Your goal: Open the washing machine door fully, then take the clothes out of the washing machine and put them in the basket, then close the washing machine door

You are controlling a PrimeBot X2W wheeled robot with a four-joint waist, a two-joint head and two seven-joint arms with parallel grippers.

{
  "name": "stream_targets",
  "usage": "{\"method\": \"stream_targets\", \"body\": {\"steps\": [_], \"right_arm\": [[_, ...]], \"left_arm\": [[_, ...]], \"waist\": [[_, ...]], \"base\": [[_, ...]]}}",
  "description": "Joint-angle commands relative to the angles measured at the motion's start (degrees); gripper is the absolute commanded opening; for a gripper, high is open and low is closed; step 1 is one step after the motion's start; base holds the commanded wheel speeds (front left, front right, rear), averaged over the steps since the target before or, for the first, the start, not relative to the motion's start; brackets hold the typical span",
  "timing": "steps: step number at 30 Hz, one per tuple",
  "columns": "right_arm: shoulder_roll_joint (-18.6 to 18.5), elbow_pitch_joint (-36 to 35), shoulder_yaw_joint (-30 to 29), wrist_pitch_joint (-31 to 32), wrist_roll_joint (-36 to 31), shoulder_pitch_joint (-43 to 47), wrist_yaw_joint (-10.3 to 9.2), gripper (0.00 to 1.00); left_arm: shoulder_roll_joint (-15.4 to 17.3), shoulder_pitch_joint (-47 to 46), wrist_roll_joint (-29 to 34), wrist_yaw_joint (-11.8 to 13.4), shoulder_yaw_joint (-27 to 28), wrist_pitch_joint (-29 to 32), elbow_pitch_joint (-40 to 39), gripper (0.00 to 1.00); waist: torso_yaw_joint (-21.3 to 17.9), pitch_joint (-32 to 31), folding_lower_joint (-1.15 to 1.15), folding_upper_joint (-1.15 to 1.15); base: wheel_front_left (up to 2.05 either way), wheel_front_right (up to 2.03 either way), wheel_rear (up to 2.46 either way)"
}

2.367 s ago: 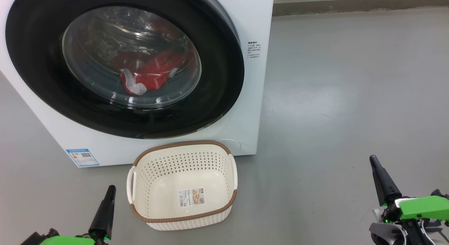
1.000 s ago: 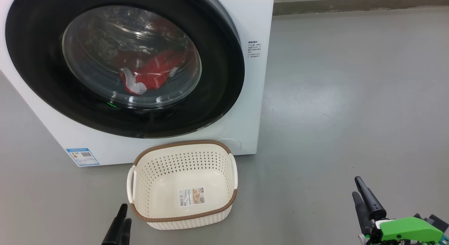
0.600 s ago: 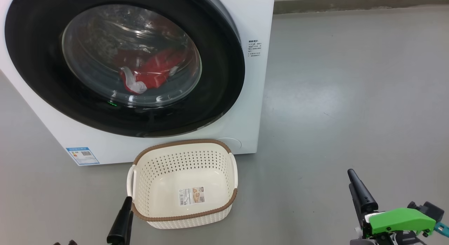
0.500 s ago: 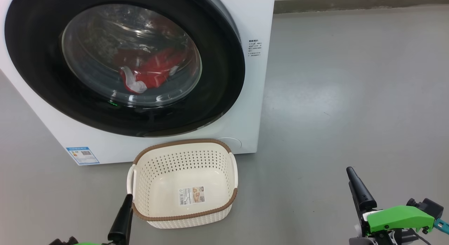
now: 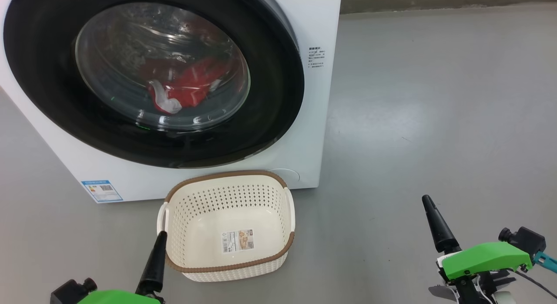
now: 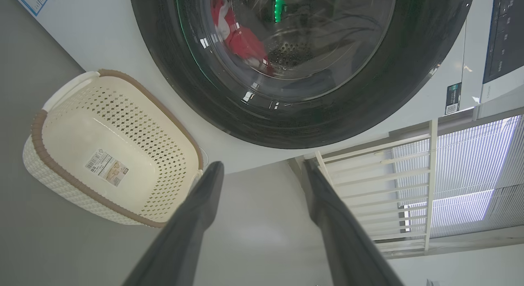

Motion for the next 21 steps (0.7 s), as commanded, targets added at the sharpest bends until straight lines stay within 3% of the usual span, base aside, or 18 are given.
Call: {"method": "stream_targets", "body": {"steps": [1, 21], "right_arm": [[-0.77, -1.44, 0.65, -0.78, -2.5, -2.97, -0.02, 1.0], [-1.14, -3.75, 1.43, -4.15, -20.51, -5.73, -0.02, 1.0]], "left_arm": [[0.67, -3.0, 2.47, 0.48, 0.37, -0.71, -1.65, 1.0], [0.89, -6.07, 18.75, 3.13, -1.08, -4.09, -2.06, 1.0]], "waist": [[-0.02, 0.05, -0.01, 0.0], [0.02, 0.55, -0.01, 0.0]], "base": [[0.0, 0.0, 0.0], [0.0, 0.0, 0.0]]}}
